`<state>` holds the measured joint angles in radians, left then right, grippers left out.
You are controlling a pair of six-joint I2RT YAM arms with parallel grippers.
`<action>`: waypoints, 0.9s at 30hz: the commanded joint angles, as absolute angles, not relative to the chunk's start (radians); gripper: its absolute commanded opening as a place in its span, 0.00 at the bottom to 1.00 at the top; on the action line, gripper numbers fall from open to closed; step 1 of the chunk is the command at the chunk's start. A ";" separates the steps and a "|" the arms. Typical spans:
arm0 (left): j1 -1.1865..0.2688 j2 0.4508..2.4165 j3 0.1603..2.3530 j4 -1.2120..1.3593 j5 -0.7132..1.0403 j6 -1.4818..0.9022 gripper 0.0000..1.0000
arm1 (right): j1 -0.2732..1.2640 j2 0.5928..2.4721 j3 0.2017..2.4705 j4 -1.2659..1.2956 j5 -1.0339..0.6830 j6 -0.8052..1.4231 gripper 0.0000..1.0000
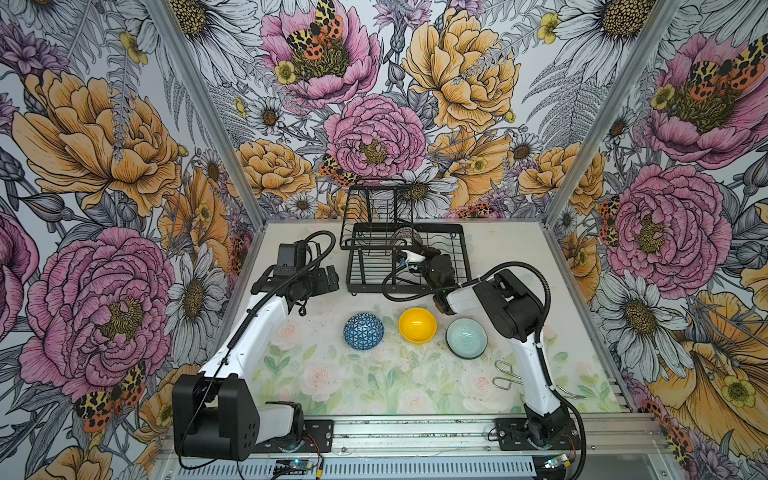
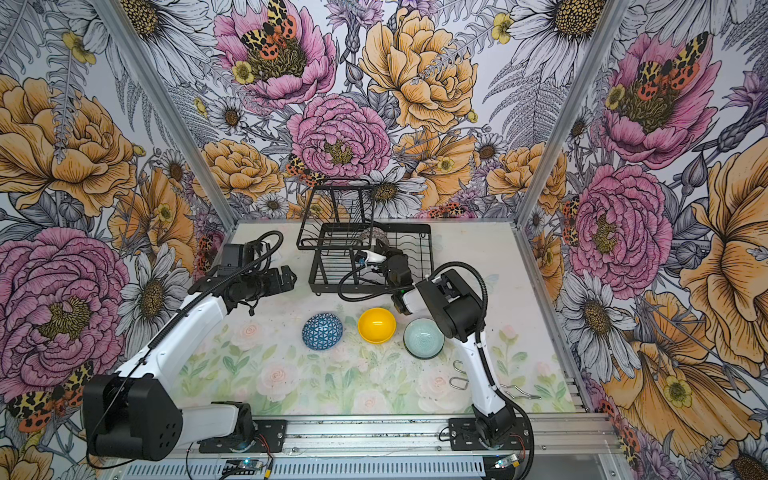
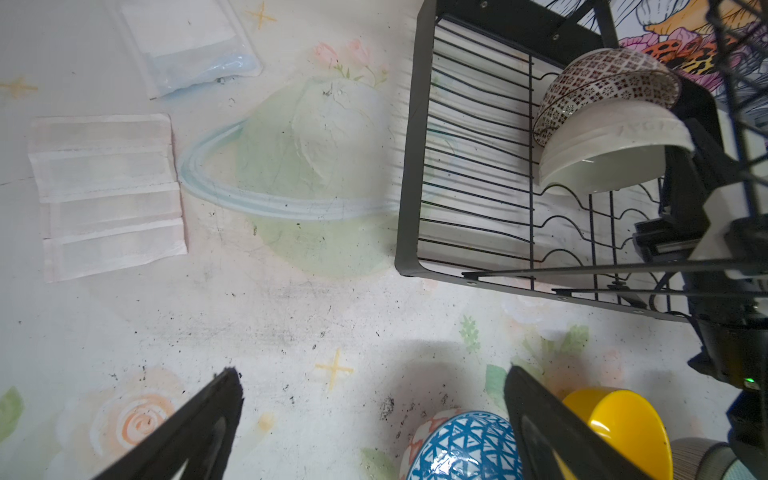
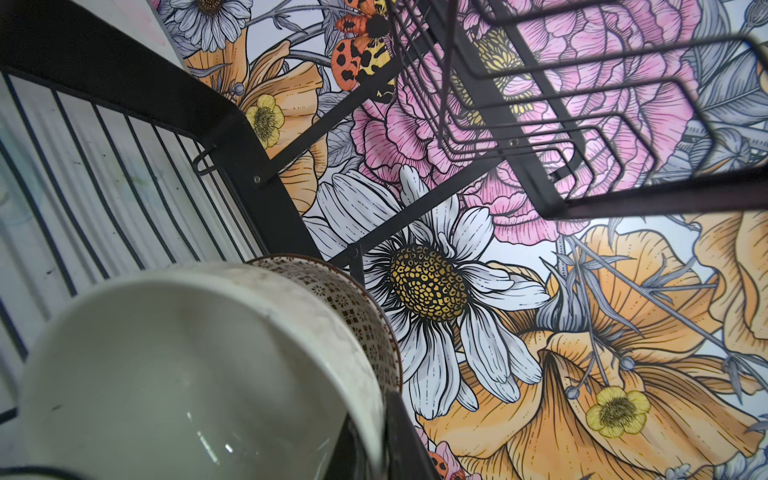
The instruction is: Load the bowls into the dish rack
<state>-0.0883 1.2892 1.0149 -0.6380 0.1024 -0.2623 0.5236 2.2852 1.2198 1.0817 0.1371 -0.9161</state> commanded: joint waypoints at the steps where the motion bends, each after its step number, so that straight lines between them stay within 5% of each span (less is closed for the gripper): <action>1: -0.080 1.281 1.002 -0.611 0.125 -0.257 0.99 | 0.528 2.239 1.207 1.051 0.121 -0.878 0.11; 23: -0.088 1.272 0.999 -0.608 0.124 -0.258 0.99 | 0.525 2.206 1.193 1.049 0.118 -0.878 0.39; 27: -0.088 1.269 0.997 -0.609 0.114 -0.261 0.99 | 0.523 2.196 1.186 1.048 0.108 -0.874 0.51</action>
<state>-0.0887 1.2892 1.0058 -0.6376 0.1024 -0.2623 0.5243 2.2456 1.1984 1.0428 0.1249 -0.8978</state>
